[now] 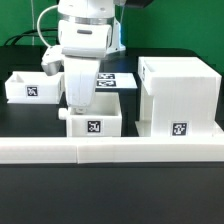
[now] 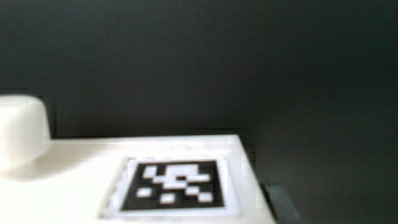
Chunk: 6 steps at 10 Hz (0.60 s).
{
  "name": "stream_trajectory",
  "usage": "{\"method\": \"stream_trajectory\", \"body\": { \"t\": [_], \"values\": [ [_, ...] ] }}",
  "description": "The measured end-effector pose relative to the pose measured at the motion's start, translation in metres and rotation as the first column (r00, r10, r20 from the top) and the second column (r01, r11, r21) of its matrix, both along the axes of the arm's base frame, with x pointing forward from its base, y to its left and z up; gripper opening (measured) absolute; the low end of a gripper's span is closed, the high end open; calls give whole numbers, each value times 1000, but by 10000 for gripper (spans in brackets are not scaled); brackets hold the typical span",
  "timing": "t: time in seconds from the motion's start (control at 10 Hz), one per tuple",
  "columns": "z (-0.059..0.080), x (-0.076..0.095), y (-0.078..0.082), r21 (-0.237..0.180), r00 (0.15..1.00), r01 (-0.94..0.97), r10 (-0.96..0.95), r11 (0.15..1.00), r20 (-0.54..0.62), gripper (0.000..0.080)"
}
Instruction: Assemble drawer
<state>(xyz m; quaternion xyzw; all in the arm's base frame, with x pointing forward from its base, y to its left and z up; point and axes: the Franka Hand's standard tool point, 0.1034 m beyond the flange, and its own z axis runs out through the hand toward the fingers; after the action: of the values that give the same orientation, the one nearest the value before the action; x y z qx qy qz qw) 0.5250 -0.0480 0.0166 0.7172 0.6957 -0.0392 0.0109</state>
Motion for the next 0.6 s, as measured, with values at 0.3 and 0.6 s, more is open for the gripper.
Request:
{"method": "stream_trajectory", "body": {
  "t": [0.3,0.6],
  "values": [
    [-2,9,13,-4,999,-26,26,1000,19,42],
    [-4,9,17,-3,1000,-4,4,1000,18,42]
  ]
}}
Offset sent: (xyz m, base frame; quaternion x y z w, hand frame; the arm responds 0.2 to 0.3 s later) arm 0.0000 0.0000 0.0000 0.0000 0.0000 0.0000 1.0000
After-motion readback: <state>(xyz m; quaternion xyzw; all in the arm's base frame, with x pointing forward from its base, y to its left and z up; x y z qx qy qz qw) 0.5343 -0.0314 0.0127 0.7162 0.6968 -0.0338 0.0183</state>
